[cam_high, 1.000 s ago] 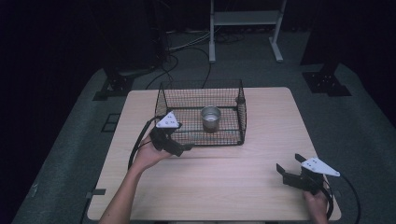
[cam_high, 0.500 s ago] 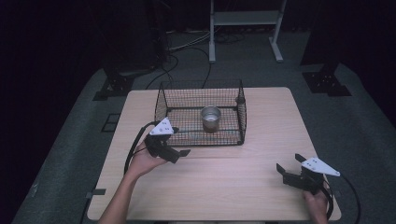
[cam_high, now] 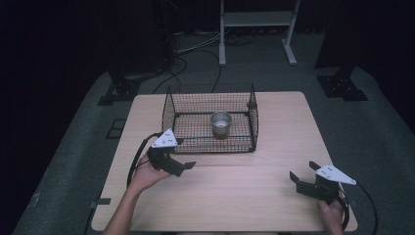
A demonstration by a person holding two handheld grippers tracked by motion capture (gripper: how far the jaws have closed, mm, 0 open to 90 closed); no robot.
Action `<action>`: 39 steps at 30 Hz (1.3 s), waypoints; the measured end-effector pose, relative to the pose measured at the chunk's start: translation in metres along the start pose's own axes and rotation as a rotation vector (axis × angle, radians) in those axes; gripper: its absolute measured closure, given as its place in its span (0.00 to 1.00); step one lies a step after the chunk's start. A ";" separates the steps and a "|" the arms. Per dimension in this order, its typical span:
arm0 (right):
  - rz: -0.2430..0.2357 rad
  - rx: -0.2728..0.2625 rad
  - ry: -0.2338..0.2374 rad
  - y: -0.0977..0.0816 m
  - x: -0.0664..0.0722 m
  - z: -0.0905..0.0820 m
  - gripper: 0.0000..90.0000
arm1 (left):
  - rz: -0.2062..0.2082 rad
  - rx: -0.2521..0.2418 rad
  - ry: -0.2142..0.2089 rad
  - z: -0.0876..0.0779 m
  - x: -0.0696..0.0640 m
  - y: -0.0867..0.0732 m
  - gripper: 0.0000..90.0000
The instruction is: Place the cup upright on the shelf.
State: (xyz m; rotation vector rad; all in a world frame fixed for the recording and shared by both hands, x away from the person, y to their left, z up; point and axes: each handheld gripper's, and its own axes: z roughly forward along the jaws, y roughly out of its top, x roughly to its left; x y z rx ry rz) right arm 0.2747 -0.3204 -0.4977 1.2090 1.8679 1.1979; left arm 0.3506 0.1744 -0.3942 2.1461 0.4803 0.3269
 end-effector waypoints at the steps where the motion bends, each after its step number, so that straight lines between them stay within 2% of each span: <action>1: -0.001 0.000 0.000 0.000 0.000 0.000 0.15 | 0.002 0.002 0.000 0.000 -0.001 -0.001 0.05; 13: -0.004 0.004 -0.004 0.000 0.000 0.001 0.15 | -0.014 0.012 -0.007 -0.001 -0.006 -0.019 0.05; 17: -0.004 0.003 -0.004 0.000 0.000 0.001 0.15 | -0.006 0.023 0.002 -0.001 -0.009 -0.024 0.05; 25: -0.003 0.003 -0.004 0.000 0.000 0.001 0.15 | -0.032 0.001 -0.001 -0.006 -0.013 -0.034 0.05; 32: -0.003 0.003 -0.004 0.000 0.000 0.001 0.15 | -0.037 -0.004 0.013 -0.009 -0.019 -0.042 0.05; 36: -0.006 0.001 -0.003 0.000 0.000 0.000 0.15 | -0.041 -0.029 0.030 -0.014 -0.028 -0.050 0.05; 39: -0.003 0.001 -0.003 0.000 0.000 0.000 0.15 | -0.071 -0.070 0.046 -0.020 -0.034 -0.061 0.04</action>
